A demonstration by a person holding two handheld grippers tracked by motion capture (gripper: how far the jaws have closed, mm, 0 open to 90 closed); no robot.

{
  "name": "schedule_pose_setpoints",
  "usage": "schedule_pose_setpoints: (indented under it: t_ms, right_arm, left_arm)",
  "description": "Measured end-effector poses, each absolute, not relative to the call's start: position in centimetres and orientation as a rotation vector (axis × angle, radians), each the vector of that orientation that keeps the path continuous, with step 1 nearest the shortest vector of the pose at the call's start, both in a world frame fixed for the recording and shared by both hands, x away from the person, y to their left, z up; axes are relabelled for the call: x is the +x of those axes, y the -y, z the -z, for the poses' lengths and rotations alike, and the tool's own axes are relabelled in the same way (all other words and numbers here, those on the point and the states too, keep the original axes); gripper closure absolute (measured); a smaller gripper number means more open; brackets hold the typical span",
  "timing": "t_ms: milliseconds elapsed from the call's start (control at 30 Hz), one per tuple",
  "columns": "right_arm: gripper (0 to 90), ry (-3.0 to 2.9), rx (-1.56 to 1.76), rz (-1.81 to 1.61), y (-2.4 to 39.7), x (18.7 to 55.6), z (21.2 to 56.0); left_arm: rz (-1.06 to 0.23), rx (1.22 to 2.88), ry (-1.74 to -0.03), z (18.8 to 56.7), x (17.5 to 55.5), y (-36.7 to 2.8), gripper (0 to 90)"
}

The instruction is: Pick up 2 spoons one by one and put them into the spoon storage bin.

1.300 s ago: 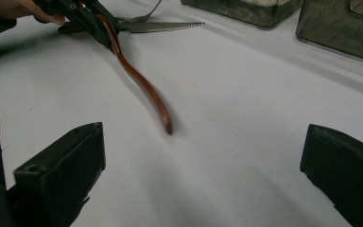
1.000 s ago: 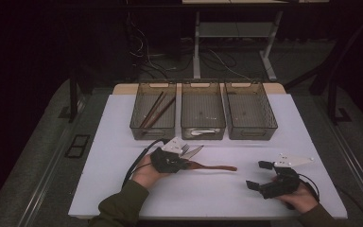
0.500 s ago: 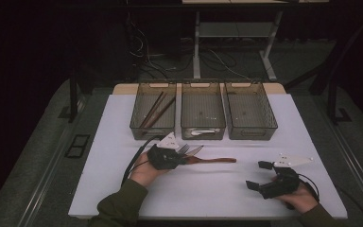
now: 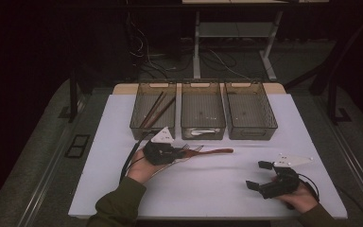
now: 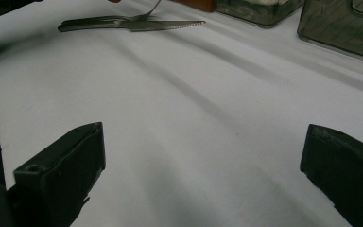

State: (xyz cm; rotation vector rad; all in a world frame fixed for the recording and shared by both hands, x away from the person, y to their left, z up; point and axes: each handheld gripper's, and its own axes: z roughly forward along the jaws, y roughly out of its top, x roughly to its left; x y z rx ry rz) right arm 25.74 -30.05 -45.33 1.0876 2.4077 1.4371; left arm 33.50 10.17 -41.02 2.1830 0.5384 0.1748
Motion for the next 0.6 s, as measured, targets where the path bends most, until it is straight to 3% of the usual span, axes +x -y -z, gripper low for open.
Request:
schedule_pose_setpoints:
  t_ms: [600]
  right_arm:
    - [0.6,-2.41,1.097,-1.437,30.0,25.8,45.3]
  left_arm:
    - [-0.263,2.085,-0.661,38.0,35.8,-10.3,80.6]
